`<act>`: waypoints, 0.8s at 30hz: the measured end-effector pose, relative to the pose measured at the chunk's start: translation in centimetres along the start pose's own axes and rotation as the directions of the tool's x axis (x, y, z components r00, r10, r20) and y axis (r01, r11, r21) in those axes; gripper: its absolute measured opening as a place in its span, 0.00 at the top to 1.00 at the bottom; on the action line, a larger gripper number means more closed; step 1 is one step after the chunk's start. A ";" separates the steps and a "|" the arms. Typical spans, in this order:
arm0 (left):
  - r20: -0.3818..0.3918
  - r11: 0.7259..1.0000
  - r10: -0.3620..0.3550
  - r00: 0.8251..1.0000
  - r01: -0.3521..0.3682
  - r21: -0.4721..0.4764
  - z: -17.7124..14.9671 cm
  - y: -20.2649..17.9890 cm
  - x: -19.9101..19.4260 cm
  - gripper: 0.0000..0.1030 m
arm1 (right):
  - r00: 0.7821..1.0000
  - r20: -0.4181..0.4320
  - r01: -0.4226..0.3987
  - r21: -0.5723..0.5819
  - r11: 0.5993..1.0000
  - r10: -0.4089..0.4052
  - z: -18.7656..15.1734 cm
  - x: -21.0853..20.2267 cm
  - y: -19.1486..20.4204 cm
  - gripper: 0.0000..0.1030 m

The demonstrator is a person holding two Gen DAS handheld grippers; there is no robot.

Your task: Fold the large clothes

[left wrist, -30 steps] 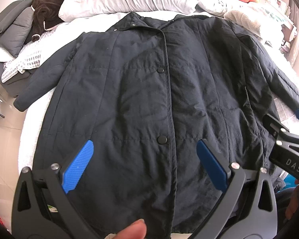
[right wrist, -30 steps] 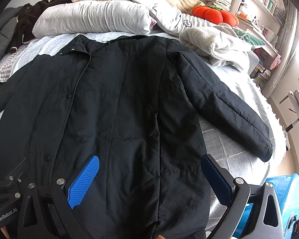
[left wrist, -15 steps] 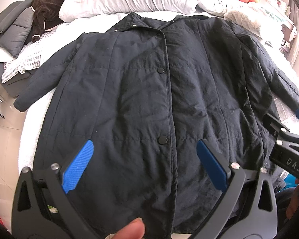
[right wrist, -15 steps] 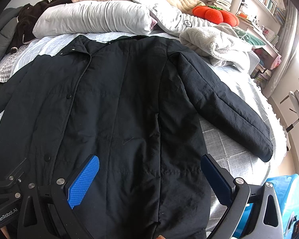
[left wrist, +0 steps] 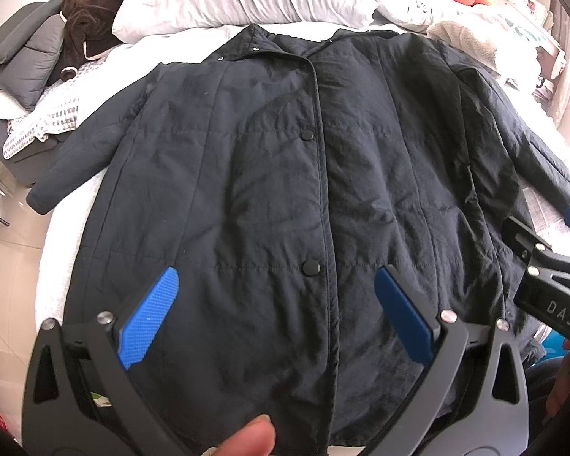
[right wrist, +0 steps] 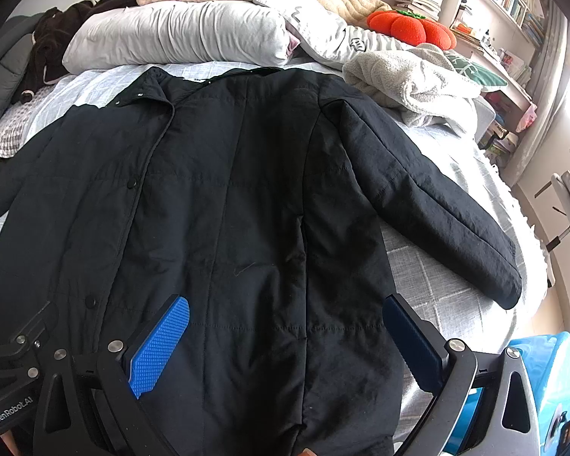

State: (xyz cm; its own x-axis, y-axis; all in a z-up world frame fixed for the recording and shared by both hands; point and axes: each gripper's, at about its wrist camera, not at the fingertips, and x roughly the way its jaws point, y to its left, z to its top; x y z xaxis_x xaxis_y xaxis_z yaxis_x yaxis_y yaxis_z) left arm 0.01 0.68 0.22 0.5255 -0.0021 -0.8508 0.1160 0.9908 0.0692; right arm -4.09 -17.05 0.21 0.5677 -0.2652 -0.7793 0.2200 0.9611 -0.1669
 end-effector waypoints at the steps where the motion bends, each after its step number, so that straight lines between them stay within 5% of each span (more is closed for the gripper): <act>1: 0.000 1.000 0.000 1.000 0.000 0.000 0.0 0.0 0.0 0.00 | 1.000 0.000 -0.001 0.001 1.000 0.001 0.0 0.0 0.0 0.00; 19: 0.070 1.000 -0.007 0.998 0.008 -0.005 2.0 2.0 0.9 0.00 | 0.999 0.003 -0.054 -0.012 0.998 0.054 1.9 1.6 1.2 0.00; 24: 0.023 0.999 -0.042 0.999 0.042 -0.004 3.0 2.7 2.5 0.00 | 0.996 0.008 -0.087 -0.058 0.995 0.088 2.9 3.0 2.4 0.00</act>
State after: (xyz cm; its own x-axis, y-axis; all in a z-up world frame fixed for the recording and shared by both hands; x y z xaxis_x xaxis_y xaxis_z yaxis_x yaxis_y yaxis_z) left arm 4.17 2.97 -0.19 0.5395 -0.0468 -0.8407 0.1345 0.9904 0.0311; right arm 0.40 -15.75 -0.79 0.5911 -0.1807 -0.7861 0.1233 0.9834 -0.1333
